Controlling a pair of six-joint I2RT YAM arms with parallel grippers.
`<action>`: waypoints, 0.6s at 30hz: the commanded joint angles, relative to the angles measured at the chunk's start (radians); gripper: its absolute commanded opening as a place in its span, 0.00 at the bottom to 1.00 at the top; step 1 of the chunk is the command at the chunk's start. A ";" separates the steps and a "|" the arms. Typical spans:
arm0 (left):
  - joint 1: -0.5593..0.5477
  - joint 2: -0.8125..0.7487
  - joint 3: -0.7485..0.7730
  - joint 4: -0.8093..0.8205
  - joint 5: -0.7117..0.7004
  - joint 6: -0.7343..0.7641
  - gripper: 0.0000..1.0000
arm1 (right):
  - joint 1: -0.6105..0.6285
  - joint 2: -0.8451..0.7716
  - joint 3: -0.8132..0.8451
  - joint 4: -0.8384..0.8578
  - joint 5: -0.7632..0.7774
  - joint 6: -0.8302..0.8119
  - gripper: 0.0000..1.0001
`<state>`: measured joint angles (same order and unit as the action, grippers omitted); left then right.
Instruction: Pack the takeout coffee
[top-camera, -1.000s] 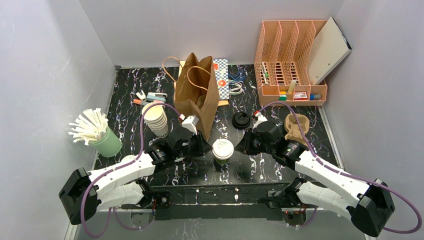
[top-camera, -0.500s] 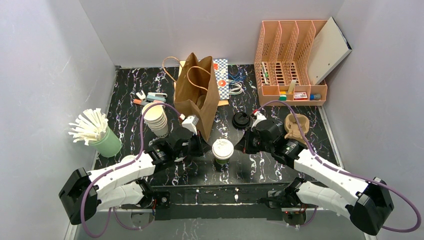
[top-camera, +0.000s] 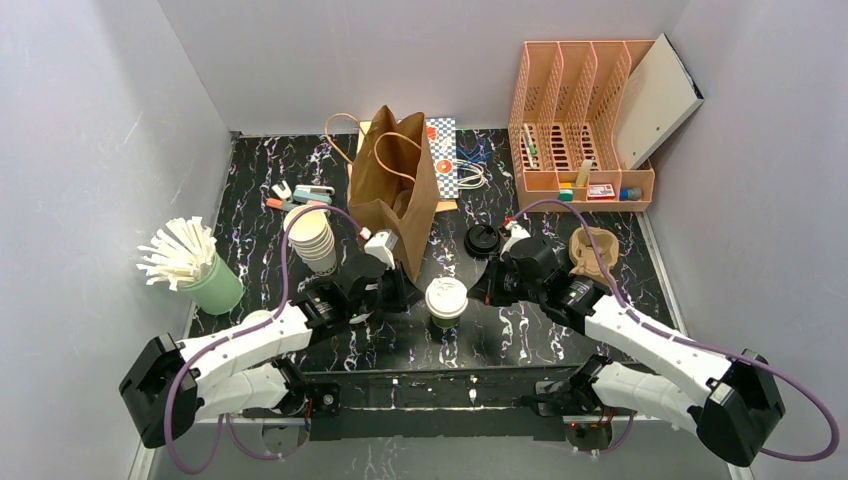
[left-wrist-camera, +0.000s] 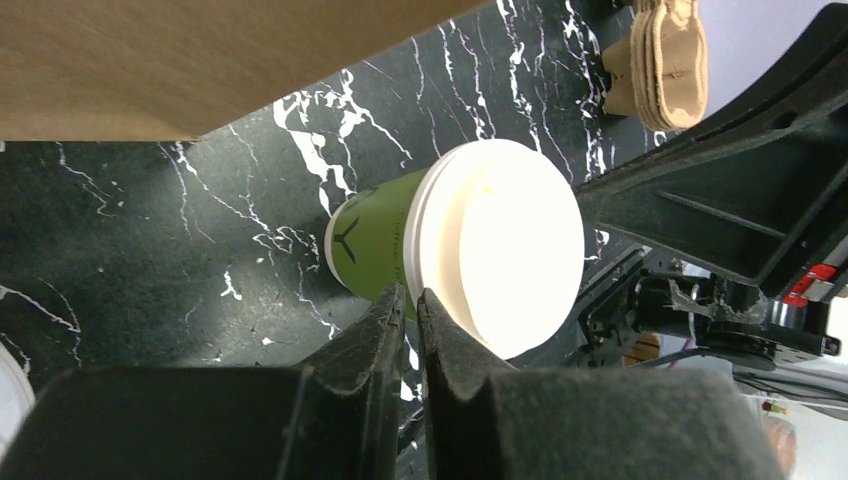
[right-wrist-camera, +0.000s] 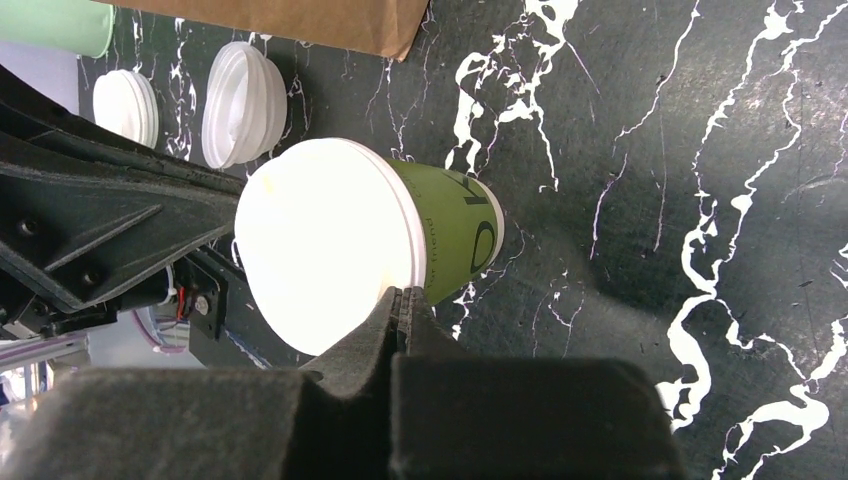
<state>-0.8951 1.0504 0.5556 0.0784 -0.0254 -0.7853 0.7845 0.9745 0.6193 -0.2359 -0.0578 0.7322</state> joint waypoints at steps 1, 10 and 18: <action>0.003 0.025 0.006 0.000 0.010 0.009 0.10 | -0.001 0.022 0.043 0.033 -0.022 -0.013 0.01; 0.004 0.048 0.005 -0.020 0.002 0.010 0.10 | -0.002 0.049 0.012 0.024 -0.035 -0.009 0.01; 0.004 -0.043 0.066 -0.195 -0.073 0.035 0.10 | -0.004 0.000 0.148 -0.095 0.048 -0.121 0.37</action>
<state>-0.8921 1.0771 0.5571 0.0101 -0.0383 -0.7776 0.7799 1.0061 0.6514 -0.2504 -0.0601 0.7052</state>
